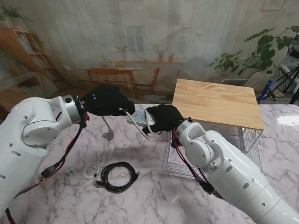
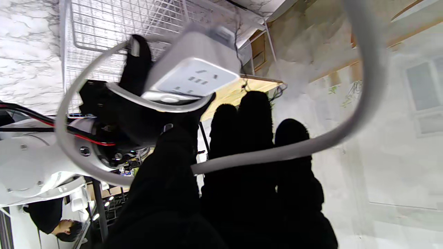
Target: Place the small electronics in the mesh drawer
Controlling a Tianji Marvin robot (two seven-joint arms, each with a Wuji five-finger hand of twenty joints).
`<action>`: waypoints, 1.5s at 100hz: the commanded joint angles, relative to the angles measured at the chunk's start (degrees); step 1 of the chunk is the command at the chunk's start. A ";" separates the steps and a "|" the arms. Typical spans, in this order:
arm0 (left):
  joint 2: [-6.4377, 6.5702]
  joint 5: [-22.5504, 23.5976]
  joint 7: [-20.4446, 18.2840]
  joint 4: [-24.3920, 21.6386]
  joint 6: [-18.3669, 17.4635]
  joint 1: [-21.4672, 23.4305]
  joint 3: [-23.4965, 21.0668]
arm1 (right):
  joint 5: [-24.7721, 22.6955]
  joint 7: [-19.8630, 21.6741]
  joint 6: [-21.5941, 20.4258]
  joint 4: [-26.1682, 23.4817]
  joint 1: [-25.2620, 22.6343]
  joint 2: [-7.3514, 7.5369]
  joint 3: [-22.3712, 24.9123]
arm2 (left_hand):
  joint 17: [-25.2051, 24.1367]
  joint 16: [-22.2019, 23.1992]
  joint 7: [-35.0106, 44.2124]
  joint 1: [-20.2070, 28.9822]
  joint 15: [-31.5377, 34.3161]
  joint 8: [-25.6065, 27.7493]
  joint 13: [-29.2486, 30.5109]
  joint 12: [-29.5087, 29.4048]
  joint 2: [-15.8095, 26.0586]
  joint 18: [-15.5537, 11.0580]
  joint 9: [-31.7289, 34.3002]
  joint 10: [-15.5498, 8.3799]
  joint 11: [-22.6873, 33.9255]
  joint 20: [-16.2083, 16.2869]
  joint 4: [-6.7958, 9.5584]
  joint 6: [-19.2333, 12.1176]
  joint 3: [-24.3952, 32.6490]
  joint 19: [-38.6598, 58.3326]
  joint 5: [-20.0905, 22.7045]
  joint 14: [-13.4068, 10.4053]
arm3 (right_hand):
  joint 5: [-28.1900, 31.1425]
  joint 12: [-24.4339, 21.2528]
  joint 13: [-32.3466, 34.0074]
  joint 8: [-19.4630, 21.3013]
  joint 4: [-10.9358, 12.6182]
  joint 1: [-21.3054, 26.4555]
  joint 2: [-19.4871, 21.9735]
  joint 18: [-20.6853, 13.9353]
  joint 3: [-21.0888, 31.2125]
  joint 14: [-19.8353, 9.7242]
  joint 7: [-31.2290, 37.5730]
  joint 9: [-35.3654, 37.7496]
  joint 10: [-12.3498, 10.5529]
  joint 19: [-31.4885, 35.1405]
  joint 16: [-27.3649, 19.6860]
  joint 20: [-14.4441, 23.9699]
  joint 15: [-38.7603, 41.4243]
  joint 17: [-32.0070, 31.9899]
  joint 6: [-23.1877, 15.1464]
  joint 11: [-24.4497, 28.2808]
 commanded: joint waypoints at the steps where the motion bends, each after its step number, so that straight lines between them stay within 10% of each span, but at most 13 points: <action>1: -0.24 -0.94 -1.70 0.64 1.37 -1.82 0.88 | -0.05 0.33 -0.54 -0.58 -0.47 -0.14 -0.72 | -1.12 0.90 1.70 4.75 1.48 1.84 -0.62 0.68 3.41 -0.18 1.46 1.76 0.89 1.84 0.33 -3.03 1.49 1.25 0.35 2.30 | 4.62 -0.27 1.73 -0.63 -0.99 12.98 9.11 1.15 16.56 -3.64 5.19 6.04 -4.18 0.93 0.60 0.67 4.44 0.12 -14.34 5.34; 76: -0.82 -0.97 -5.58 12.80 12.66 -15.68 17.20 | 11.52 1.44 -3.72 -2.05 -2.14 -1.09 -1.21 | -1.60 2.90 0.74 4.75 2.45 1.78 -0.46 2.68 4.06 -0.40 1.20 1.27 1.84 3.16 0.45 -4.12 0.37 1.49 0.37 1.14 | 4.54 -0.32 1.76 -0.56 -1.09 12.70 8.95 0.95 16.94 -3.83 5.30 6.14 -4.59 1.00 0.48 0.62 4.33 0.43 -14.83 5.20; 150: 0.04 -6.09 -12.05 17.09 12.57 -20.47 25.23 | 18.12 -4.84 -6.95 -5.49 -5.55 -2.99 1.54 | -2.39 6.45 2.23 4.74 7.08 4.64 -0.30 8.72 5.58 0.94 0.19 0.57 4.33 5.59 0.22 -6.03 -0.51 4.00 -0.71 1.44 | 4.40 -0.28 1.97 -0.65 -1.18 12.43 8.79 0.81 17.10 -4.41 5.62 6.18 -5.07 1.09 0.55 0.55 4.58 1.21 -15.63 5.10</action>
